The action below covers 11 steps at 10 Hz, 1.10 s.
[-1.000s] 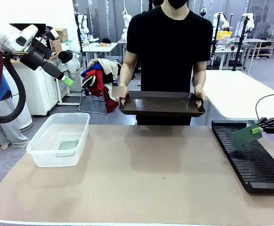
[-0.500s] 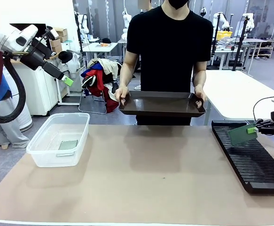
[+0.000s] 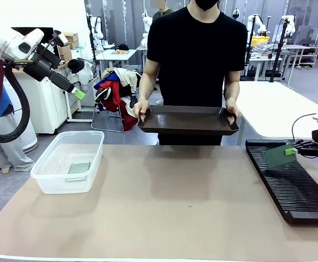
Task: Sort PCBs into racks and boxes based on the side picked up.
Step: If the short side of the Blank PCB is picked up, insert it into the PCB Rack ; if the long side is picked up, place it in the Organizing box.
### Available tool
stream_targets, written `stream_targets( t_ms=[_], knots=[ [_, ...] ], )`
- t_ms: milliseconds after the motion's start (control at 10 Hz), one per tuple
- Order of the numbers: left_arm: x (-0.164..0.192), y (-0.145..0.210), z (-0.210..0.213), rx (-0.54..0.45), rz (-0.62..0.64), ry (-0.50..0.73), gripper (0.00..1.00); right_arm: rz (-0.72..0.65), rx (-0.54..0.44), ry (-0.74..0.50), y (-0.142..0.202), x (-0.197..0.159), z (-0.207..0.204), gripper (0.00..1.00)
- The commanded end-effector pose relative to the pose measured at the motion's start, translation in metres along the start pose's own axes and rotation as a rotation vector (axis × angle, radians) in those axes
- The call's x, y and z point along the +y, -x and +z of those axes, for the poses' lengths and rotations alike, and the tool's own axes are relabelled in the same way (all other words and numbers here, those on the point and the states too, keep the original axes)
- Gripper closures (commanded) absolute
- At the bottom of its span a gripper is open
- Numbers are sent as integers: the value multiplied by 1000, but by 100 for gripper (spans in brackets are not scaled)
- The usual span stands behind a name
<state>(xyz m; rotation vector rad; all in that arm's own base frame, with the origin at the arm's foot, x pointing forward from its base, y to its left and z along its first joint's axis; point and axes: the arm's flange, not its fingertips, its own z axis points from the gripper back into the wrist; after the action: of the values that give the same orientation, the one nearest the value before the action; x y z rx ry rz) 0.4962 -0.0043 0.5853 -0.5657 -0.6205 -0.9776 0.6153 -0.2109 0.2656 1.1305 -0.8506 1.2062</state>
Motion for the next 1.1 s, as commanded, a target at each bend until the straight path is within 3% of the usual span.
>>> stream_targets(
  t_ms=[0,600,1000],
  knots=[
    [0,1,0,1,-10,6,0,-27,-2,6,3,-11,-1,98],
    [0,1,0,1,-10,6,0,0,-76,-6,9,-16,-4,98],
    [0,1,0,1,-10,6,0,-21,-17,-43,13,-13,-4,98]
  ],
)
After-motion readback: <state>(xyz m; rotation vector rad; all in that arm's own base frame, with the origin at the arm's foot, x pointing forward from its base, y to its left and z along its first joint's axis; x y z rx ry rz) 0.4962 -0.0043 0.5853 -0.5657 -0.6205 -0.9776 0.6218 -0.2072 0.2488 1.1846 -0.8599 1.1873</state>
